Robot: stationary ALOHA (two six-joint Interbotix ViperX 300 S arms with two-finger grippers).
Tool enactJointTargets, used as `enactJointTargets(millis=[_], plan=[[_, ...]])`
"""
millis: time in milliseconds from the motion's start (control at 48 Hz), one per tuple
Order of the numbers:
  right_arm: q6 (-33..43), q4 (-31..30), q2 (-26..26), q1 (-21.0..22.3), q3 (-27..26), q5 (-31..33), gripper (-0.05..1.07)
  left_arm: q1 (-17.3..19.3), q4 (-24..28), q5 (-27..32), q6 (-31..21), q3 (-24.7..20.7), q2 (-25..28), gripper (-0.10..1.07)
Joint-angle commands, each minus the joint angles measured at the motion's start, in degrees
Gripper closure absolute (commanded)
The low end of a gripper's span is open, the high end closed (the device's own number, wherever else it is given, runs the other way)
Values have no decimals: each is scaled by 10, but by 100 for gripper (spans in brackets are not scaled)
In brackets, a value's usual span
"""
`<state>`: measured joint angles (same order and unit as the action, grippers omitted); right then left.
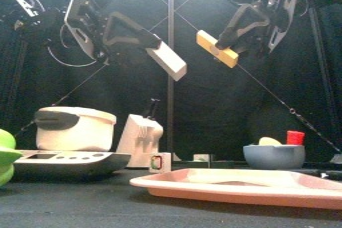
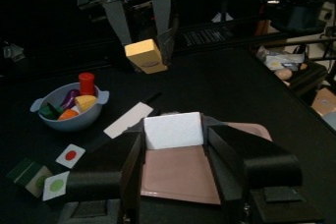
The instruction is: Place egg to right of plate
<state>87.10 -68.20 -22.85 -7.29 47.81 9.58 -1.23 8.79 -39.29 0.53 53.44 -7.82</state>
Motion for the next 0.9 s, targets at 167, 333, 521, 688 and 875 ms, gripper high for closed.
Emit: enactJointTargets(millis=[167, 333, 521, 688, 875], plan=[[-1, 16, -13, -1, 0, -2, 63, 0, -1, -4, 0, 2, -18, 47], [-1, 31, -13, -1, 13, -1, 63, 0, -4, -4, 0, 18, -33, 47], [0, 72, -14, -1, 20, 5, 63, 0, -10, -4, 0, 33, -41, 47], [-1, 146, -14, -6, 25, 31, 63, 1, -14, -4, 0, 40, -43, 47], [1, 229, -17, -36, 27, 86, 63, 0, -14, -4, -1, 44, -47, 47]])
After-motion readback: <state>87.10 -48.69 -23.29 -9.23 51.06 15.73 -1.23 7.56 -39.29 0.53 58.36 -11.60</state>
